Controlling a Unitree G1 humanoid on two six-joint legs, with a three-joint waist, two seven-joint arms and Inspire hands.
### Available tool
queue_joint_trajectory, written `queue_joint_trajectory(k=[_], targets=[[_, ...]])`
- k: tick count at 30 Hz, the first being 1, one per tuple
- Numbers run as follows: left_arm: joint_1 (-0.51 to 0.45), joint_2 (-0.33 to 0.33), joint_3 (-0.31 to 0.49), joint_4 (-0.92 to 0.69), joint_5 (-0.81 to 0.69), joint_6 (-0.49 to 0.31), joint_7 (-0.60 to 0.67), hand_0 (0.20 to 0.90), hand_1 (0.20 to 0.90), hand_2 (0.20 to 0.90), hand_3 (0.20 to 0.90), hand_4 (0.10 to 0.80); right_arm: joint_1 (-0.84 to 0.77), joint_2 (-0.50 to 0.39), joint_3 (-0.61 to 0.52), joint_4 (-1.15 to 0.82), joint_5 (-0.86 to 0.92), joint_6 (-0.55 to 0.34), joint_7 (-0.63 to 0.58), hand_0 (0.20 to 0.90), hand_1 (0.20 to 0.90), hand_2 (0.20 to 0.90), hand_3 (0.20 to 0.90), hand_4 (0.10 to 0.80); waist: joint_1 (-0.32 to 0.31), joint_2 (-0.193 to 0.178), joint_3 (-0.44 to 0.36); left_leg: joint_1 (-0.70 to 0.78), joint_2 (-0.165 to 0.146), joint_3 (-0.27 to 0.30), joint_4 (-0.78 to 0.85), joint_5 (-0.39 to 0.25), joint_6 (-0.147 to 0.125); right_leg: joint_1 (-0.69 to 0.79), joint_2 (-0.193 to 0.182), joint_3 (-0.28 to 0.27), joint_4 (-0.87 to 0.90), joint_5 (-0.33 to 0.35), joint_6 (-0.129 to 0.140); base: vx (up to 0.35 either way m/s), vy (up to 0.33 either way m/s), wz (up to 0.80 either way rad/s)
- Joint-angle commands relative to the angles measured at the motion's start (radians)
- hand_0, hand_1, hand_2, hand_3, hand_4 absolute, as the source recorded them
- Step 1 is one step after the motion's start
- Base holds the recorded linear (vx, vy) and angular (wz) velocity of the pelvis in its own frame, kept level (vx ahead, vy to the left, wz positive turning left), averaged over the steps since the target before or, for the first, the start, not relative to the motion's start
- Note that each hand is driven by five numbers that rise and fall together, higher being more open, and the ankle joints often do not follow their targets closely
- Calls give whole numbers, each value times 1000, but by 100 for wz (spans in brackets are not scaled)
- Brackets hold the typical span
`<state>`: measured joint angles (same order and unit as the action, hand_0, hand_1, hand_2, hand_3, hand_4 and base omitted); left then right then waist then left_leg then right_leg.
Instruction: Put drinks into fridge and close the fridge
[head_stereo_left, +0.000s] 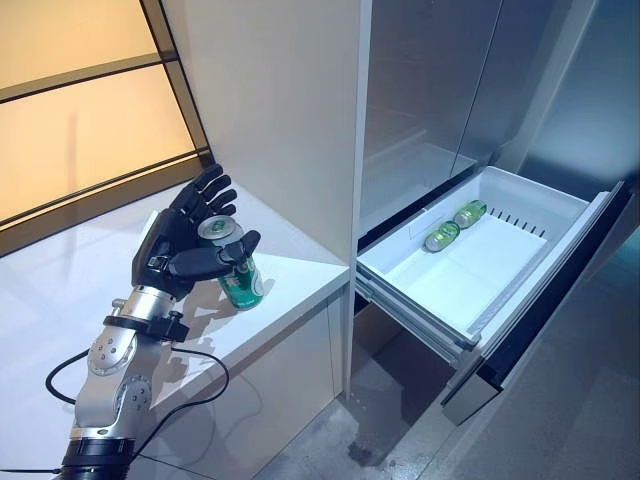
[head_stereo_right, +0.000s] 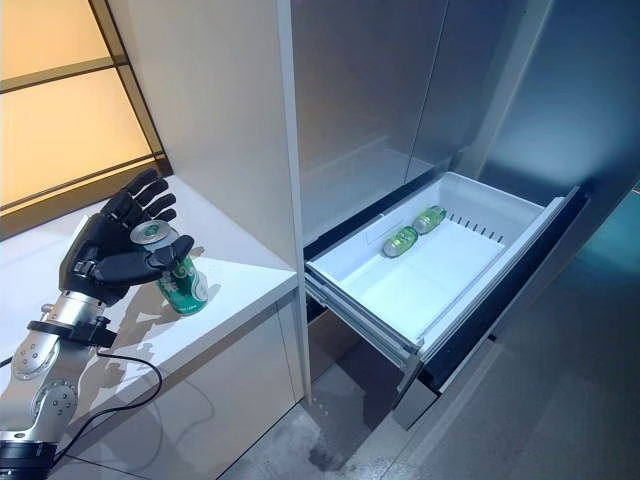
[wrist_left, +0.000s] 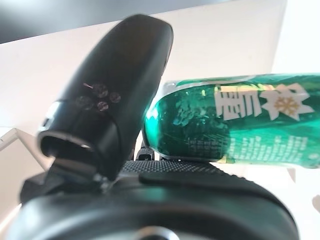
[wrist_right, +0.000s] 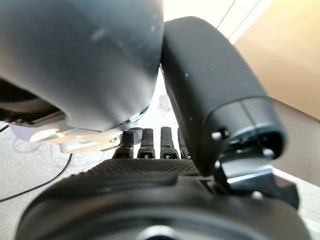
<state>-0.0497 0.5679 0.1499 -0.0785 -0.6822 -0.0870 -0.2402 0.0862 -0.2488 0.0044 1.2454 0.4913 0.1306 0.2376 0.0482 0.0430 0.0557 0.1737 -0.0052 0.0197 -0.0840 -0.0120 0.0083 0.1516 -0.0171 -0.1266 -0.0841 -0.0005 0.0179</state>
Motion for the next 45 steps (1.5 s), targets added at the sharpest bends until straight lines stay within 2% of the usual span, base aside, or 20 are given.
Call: queue_joint_trajectory(k=[1, 45], targets=[[-109, 77, 24, -27, 3, -49, 17, 900, 900, 900, 900, 800, -56, -27, 6, 25, 1, 9, 9, 900, 900, 900, 900, 800, -24, -2, -26, -24, -47, 0, 27, -50, 19, -34, 27, 48, 86, -79, 40, 0, 0, 0], [-157, 91, 2, 11, -32, 8, 9, 900, 900, 900, 900, 800, -65, -31, 15, 32, 2, 19, 10, 900, 900, 900, 900, 800, -36, 1, -25, -20, -44, 12, 32, -53, 18, -33, 29, 55, 91, -81, 40, 4, 0, -1]])
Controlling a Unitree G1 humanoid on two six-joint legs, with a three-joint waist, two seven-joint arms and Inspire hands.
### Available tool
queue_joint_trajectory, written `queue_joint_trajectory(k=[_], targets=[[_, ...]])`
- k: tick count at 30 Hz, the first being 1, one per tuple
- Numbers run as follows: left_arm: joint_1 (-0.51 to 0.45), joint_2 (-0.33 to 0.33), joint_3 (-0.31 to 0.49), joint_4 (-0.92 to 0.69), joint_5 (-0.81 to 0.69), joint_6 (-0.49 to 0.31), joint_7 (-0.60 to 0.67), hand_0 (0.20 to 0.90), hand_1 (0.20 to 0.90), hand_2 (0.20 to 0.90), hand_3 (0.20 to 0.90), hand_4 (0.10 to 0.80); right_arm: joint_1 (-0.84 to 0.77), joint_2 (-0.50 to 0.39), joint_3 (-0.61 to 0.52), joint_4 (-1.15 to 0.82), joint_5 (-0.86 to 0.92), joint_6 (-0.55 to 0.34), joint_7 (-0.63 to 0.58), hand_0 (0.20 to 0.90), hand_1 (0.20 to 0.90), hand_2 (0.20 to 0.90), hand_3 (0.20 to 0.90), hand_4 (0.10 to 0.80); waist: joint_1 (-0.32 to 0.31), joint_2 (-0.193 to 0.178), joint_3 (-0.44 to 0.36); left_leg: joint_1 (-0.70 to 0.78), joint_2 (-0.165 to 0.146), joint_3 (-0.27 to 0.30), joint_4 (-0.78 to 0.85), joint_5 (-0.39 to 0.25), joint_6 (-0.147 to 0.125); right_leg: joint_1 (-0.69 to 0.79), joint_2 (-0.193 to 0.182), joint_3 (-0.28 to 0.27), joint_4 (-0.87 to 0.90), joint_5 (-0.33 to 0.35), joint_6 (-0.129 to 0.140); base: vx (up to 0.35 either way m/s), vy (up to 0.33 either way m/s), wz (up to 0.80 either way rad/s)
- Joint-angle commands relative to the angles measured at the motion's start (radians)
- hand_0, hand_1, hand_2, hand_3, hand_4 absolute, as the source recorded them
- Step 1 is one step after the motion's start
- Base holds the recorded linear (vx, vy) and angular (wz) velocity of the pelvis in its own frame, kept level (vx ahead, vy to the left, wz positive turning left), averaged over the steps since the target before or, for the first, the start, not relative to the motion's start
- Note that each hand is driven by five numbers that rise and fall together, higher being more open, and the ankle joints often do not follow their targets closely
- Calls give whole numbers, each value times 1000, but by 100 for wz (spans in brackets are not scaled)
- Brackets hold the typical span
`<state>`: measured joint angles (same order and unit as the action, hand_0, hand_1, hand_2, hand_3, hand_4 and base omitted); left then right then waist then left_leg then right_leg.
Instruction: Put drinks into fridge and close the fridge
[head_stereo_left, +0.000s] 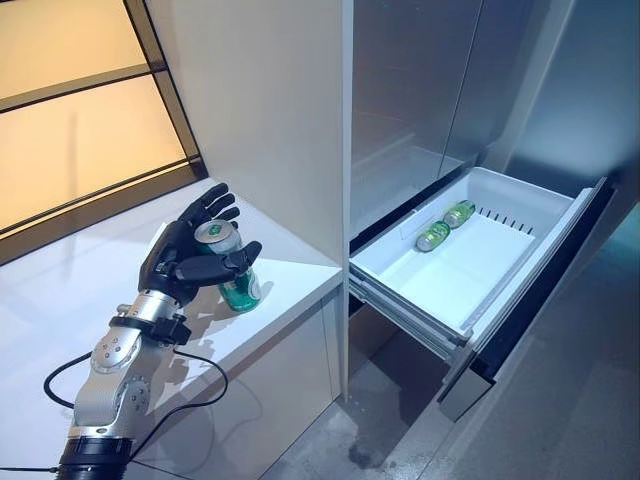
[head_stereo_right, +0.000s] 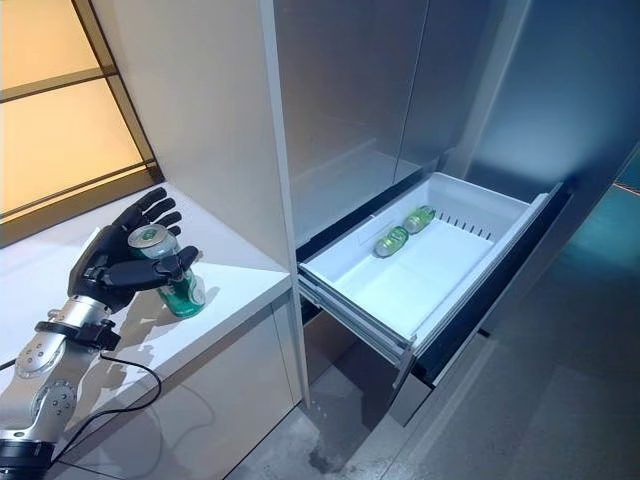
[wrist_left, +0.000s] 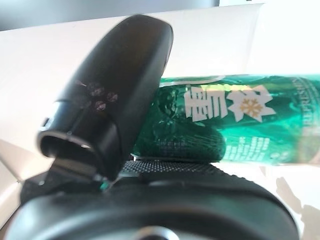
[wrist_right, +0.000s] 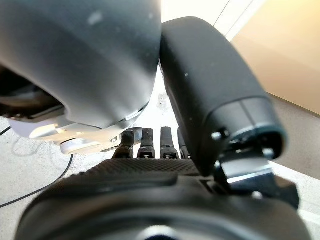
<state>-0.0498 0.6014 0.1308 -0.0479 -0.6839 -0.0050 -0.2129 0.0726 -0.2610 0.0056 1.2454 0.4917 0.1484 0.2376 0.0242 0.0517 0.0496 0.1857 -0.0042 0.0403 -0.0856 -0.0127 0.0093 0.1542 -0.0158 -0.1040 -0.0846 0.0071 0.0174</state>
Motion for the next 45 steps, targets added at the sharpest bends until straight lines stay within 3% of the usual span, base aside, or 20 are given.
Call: queue_joint_trajectory(k=[1, 3, 5, 6, 7, 10, 21, 26, 30, 32, 33, 37, 39, 45], targets=[[-156, 58, 21, -20, -30, -74, -20, 900, 900, 900, 900, 800, -50, -19, 13, 32, 1, 0, 11, 900, 900, 900, 900, 800, -12, -7, -19, -33, -46, -9, 35, -52, 17, -36, 27, 33, 92, -89, 41, 44, 3, -1], [-155, 58, 21, -22, -31, -71, -23, 796, 796, 796, 779, 679, -49, -19, 13, 32, 1, 0, 10, 900, 900, 900, 900, 800, -12, -6, -21, -26, -46, -11, 31, -60, 17, -30, 27, 33, 90, -98, 42, 45, 5, -1], [-155, 59, 19, -22, -27, -68, -25, 594, 594, 594, 543, 443, -48, -20, 13, 33, 2, 1, 10, 900, 900, 900, 900, 800, -13, -7, -21, -27, -46, -11, 32, -61, 18, -30, 27, 34, 90, -98, 42, 0, 0, 0], [-154, 59, 17, -22, -25, -66, -27, 564, 564, 564, 507, 407, -47, -20, 13, 33, 1, 0, 12, 900, 900, 900, 900, 800, -13, -7, -22, -27, -46, -11, 32, -61, 18, -30, 27, 34, 90, -98, 42, 0, 0, 0], [-153, 61, 17, -22, -24, -63, -31, 474, 474, 474, 403, 303, -47, -20, 12, 32, 1, 1, 11, 900, 900, 900, 900, 800, -13, -6, -22, -26, -46, -10, 32, -62, 18, -29, 27, 34, 90, -99, 42, 0, 0, 0], [-151, 65, 15, -20, -5, -48, -46, 300, 300, 300, 200, 100, -47, -21, 9, 31, 1, 3, 12, 900, 900, 900, 900, 800, -13, -6, -21, -26, -46, -9, 32, -62, 18, -31, 27, 34, 91, -98, 42, 0, 0, 0], [-155, 95, 13, -21, -20, -38, -66, 300, 300, 300, 200, 100, -49, -26, 11, 27, 13, -19, 16, 900, 900, 900, 900, 800, -13, -3, -19, -25, -46, -9, 35, -63, 21, -29, 28, 33, 91, -99, 41, 7, 2, 0], [-158, 77, 17, -76, -122, -50, -96, 300, 300, 300, 200, 100, -60, -35, 63, -94, -86, -122, -6, 900, 900, 900, 900, 800, -11, -8, -15, -27, -45, -10, 38, -63, 19, -29, 25, 30, 94, -98, 41, 0, 0, 0], [-163, 37, -9, -119, -217, -71, -167, 300, 300, 300, 200, 100, -72, -50, 149, -367, -184, -201, -14, 900, 900, 900, 900, 800, -13, -15, -13, -28, -45, -17, 37, -61, 17, -30, 21, 21, 98, -100, 39, 0, 0, 0], [-160, 7, -14, -128, -227, -91, -218, 300, 300, 300, 200, 100, -70, -61, 165, -446, -212, -305, 30, 900, 900, 900, 900, 800, -15, -15, -16, -33, -44, -15, 37, -58, 16, -34, 22, 23, 100, -99, 41, 0, 0, 0], [-160, -1, -18, -134, -230, -100, -236, 300, 300, 300, 200, 100, -67, -56, 176, -534, -206, -306, 47, 900, 900, 900, 900, 800, -18, -14, -14, -31, -44, -14, 34, -57, 16, -33, 21, 21, 100, -100, 42, 0, 0, 0], [-135, 7, -24, -174, -244, -138, -281, 300, 300, 300, 200, 100, -3, -42, 200, -953, -166, -204, 156, 900, 900, 900, 900, 800, -42, -17, -7, -24, -44, -6, 26, -54, 19, -33, 17, 18, 102, -105, 48, 0, 0, 0], [-87, 15, -30, -186, -245, -201, -330, 300, 300, 300, 200, 100, 17, -75, 184, -1173, -77, -158, 295, 900, 900, 900, 900, 800, -52, -19, -5, -21, -43, -4, 21, -50, 19, -34, 18, 22, 103, -104, 52, 0, 0, 0], [-32, 0, -57, -211, -242, -287, -399, 300, 300, 300, 200, 100, -56, -161, 167, -1451, 97, -104, 393, 900, 900, 900, 900, 800, -49, -23, -12, -22, -42, -5, 18, -43, 19, -34, 19, 31, 97, -98, 49, -1, 0, -1]])
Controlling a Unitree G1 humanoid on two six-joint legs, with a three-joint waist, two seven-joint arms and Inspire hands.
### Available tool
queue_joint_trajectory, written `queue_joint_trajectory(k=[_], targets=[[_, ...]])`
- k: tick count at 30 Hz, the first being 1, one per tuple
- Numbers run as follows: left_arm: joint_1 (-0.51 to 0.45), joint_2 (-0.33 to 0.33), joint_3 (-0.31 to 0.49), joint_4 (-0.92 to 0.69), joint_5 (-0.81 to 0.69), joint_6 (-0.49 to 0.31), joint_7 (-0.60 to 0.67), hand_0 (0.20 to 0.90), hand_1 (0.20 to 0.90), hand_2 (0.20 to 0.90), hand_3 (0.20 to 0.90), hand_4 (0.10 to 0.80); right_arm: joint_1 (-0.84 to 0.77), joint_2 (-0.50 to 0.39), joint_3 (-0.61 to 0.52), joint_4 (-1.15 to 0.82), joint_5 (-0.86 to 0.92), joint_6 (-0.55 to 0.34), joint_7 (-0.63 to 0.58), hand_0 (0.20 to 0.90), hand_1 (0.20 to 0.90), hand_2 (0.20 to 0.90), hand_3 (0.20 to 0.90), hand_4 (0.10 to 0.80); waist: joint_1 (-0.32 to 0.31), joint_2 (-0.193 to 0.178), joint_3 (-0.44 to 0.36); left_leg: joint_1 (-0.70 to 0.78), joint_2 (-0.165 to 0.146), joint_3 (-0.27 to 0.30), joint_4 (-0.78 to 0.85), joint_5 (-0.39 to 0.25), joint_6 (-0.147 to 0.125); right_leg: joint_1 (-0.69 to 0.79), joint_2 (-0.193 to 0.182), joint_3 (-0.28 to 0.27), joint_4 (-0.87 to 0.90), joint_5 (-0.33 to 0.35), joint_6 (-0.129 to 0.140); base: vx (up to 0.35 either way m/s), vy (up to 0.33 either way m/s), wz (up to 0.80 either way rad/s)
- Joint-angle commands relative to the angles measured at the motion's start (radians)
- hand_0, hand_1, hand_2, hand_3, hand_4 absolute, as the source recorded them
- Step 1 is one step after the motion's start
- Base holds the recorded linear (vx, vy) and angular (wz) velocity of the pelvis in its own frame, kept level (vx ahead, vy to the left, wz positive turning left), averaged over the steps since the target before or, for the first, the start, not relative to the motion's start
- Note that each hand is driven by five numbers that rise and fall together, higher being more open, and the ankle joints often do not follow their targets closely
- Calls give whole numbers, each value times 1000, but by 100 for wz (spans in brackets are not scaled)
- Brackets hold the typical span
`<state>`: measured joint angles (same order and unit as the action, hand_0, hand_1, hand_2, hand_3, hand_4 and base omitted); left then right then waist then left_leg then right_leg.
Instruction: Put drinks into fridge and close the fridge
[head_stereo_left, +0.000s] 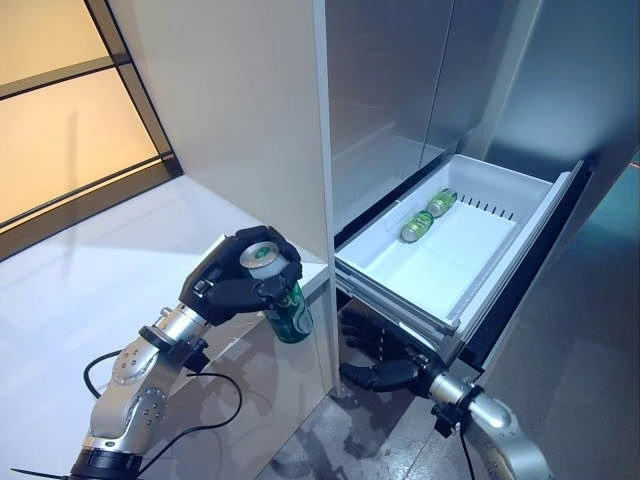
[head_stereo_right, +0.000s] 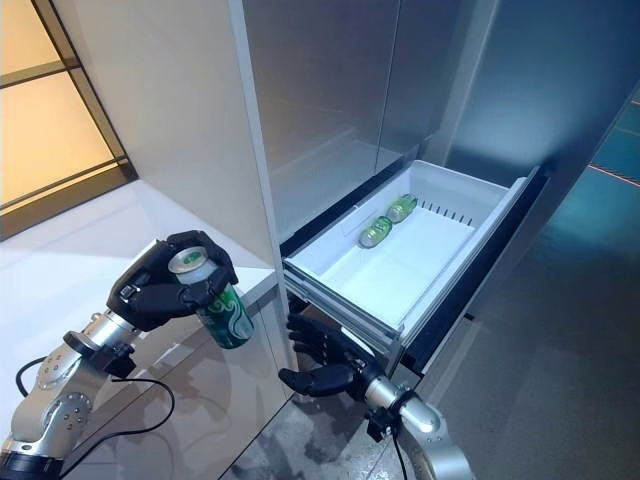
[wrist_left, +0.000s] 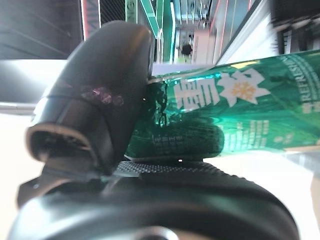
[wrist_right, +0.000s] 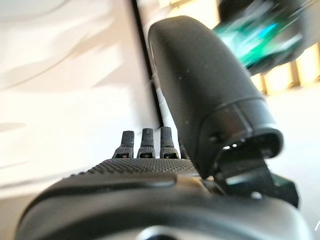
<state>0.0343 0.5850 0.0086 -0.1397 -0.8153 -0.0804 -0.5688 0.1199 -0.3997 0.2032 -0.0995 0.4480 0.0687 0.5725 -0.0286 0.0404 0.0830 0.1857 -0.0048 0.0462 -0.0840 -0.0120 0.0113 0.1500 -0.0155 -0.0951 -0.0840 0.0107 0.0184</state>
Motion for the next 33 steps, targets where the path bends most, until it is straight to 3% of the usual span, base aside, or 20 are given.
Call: queue_joint_trajectory(k=[1, 14, 23, 33], targets=[[-113, 13, 60, -127, -114, -213, -56, 300, 300, 300, 200, 100, -116, -22, -28, -133, 153, -19, 60, 900, 900, 900, 900, 800, 5, -11, -46, -22, -42, -12, 17, -43, 18, -30, 19, 25, 96, -101, 46, 0, 0, 0], [-176, 32, -52, -195, -65, -164, -65, 300, 300, 300, 200, 100, -224, -60, 68, -282, 337, 97, 182, 900, 900, 900, 900, 800, 25, -25, -53, -33, -47, -22, 25, -40, 20, -32, 16, 21, 90, -87, 45, -6, -3, 0], [-239, 39, -146, -197, -93, -122, -72, 300, 300, 300, 200, 100, -307, -94, 157, -277, 364, 136, 169, 900, 900, 900, 900, 800, 31, -32, -48, -34, -50, -27, 28, -36, 19, -31, 15, 15, 89, -79, 45, 0, 0, 0], [-293, 2, -249, -175, -91, -78, -64, 300, 300, 300, 200, 100, -363, -30, 259, -248, 513, 231, 106, 900, 900, 900, 900, 800, 33, -32, -43, -31, -53, -31, 35, -38, 21, -28, 15, 13, 93, -79, 44, 0, 0, 0]])
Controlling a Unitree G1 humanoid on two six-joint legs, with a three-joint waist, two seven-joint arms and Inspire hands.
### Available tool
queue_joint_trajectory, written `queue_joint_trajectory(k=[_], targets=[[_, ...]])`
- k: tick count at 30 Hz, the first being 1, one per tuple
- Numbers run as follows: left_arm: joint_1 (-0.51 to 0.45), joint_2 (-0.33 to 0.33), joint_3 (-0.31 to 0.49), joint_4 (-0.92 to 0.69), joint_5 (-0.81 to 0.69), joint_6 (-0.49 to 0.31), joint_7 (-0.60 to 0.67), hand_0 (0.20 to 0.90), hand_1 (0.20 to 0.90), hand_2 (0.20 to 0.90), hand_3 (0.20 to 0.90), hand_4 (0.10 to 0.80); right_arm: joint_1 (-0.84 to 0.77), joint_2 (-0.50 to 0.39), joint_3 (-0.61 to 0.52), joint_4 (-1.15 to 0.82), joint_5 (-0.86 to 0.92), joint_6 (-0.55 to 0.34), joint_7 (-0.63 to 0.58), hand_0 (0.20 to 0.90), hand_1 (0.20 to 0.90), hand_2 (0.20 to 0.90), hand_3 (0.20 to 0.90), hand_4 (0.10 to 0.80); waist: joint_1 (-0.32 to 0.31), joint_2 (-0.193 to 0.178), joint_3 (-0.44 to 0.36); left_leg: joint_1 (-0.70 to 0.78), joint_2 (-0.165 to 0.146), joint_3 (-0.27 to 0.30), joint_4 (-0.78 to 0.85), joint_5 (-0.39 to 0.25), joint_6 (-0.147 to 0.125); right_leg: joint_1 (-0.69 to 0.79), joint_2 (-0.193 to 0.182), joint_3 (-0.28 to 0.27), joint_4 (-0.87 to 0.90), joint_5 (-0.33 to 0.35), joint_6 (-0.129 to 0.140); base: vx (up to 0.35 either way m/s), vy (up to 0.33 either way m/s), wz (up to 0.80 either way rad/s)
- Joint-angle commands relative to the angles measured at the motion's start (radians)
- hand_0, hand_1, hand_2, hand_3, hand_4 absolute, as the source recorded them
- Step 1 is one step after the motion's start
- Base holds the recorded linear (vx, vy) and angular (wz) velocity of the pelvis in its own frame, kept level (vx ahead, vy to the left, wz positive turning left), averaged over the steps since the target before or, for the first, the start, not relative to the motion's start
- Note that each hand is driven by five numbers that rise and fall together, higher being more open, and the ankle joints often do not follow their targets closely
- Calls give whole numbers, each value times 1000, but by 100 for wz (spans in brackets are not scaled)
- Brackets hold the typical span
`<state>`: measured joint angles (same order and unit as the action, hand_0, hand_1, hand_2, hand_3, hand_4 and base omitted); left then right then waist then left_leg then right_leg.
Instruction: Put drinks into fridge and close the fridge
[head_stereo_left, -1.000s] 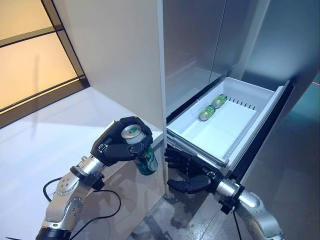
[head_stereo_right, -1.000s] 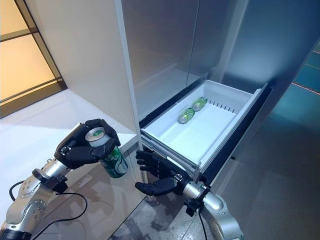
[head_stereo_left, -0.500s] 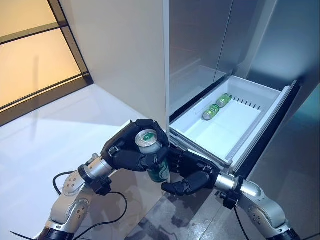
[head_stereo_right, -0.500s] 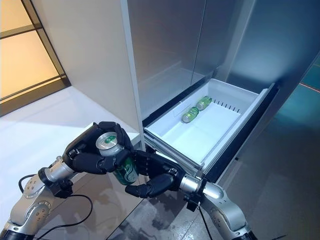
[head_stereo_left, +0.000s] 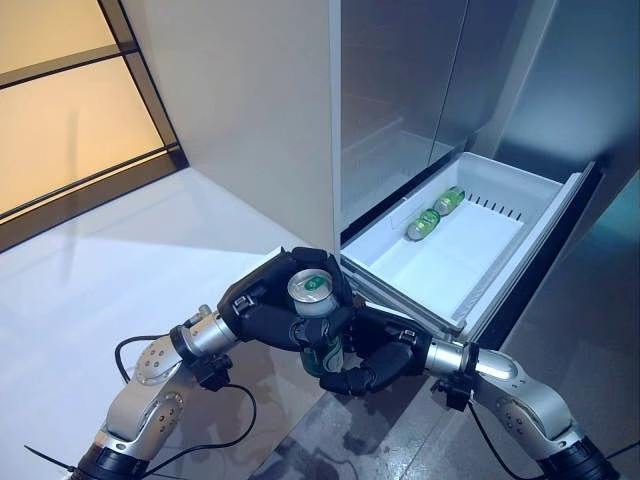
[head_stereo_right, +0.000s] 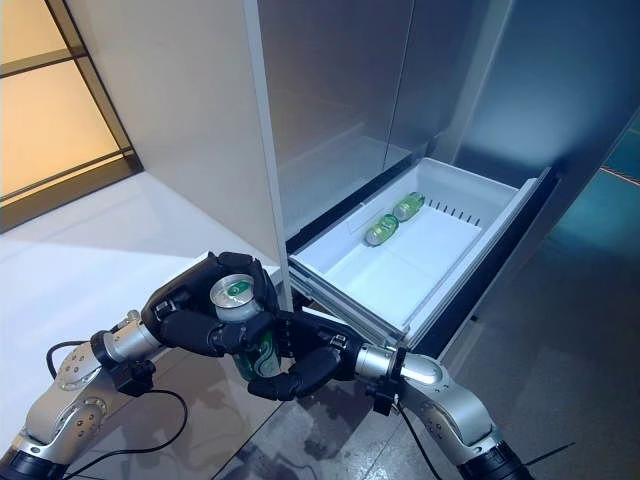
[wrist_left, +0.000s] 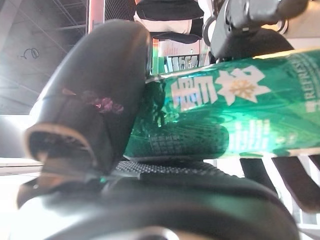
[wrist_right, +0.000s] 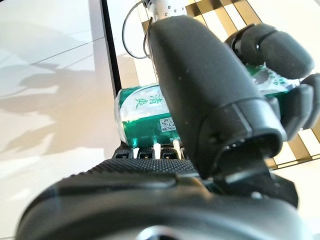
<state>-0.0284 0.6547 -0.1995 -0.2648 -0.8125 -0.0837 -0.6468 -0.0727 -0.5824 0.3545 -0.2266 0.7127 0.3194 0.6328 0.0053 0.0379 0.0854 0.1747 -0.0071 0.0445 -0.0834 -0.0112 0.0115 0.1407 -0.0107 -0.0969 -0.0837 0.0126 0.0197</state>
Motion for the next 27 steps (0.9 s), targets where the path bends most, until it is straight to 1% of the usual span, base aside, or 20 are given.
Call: queue_joint_trajectory(k=[1, 5, 10, 13, 18, 19, 20, 21, 27], targets=[[-232, -70, -46, -47, -99, -75, 12, 300, 300, 300, 200, 100, -170, 159, 115, -118, 274, 1, 40, 900, 900, 900, 900, 800, -1, -30, -46, -20, -52, -30, 35, -39, 21, -18, 10, 15, 92, -81, 42, 0, 0, 0], [-240, -76, -69, -40, -120, -81, 9, 300, 300, 300, 200, 100, -166, 184, 146, -97, 345, 72, 35, 900, 900, 900, 900, 800, 0, -30, -45, -21, -53, -31, 37, -39, 21, -19, 10, 14, 94, -80, 43, 0, 0, 0], [-240, -85, -89, -43, -131, -89, 13, 300, 300, 300, 200, 100, -142, 199, 182, -90, 378, 118, 42, 900, 900, 900, 900, 800, -1, -30, -46, -20, -54, -31, 36, -38, 21, -19, 10, 16, 92, -78, 44, 0, 0, 0], [-243, -90, -104, -45, -138, -93, 21, 300, 300, 300, 200, 100, -139, 206, 197, -86, 397, 135, 33, 900, 900, 900, 900, 800, -2, -29, -46, -18, -55, -31, 34, -38, 22, -17, 10, 16, 90, -77, 44, 0, 0, 0], [-238, -96, -116, -49, -144, -93, 13, 300, 300, 300, 200, 100, -130, 206, 208, -89, 412, 139, 29, 900, 900, 900, 900, 800, -4, -28, -45, -16, -54, -31, 31, -37, 22, -17, 9, 17, 89, -75, 45, 0, 0, 0], [-238, -96, -116, -49, -144, -93, 13, 300, 300, 300, 200, 100, -130, 206, 208, -89, 412, 139, 28, 813, 813, 813, 798, 698, -4, -28, -45, -16, -54, -31, 31, -37, 22, -17, 9, 17, 89, -75, 45, 0, 0, 0], [-239, -97, -121, -49, -143, -91, 17, 300, 300, 300, 200, 100, -129, 206, 208, -88, 421, 129, 23, 585, 585, 585, 532, 432, -5, -28, -45, -16, -54, -31, 31, -36, 22, -17, 9, 18, 88, -75, 45, 0, 0, 0], [-239, -97, -122, -49, -143, -92, 18, 300, 300, 300, 200, 100, -128, 208, 209, -88, 421, 125, 22, 300, 300, 300, 200, 100, -5, -28, -45, -16, -54, -31, 31, -36, 23, -17, 9, 18, 89, -75, 45, 0, 0, 0], [-231, -104, -122, -44, -131, -88, 21, 300, 300, 300, 200, 100, -127, 216, 192, -105, 445, 70, -30, 300, 300, 300, 200, 100, -9, -26, -45, -16, -54, -31, 31, -37, 24, -19, 10, 22, 90, -74, 46, 0, 0, 0]])
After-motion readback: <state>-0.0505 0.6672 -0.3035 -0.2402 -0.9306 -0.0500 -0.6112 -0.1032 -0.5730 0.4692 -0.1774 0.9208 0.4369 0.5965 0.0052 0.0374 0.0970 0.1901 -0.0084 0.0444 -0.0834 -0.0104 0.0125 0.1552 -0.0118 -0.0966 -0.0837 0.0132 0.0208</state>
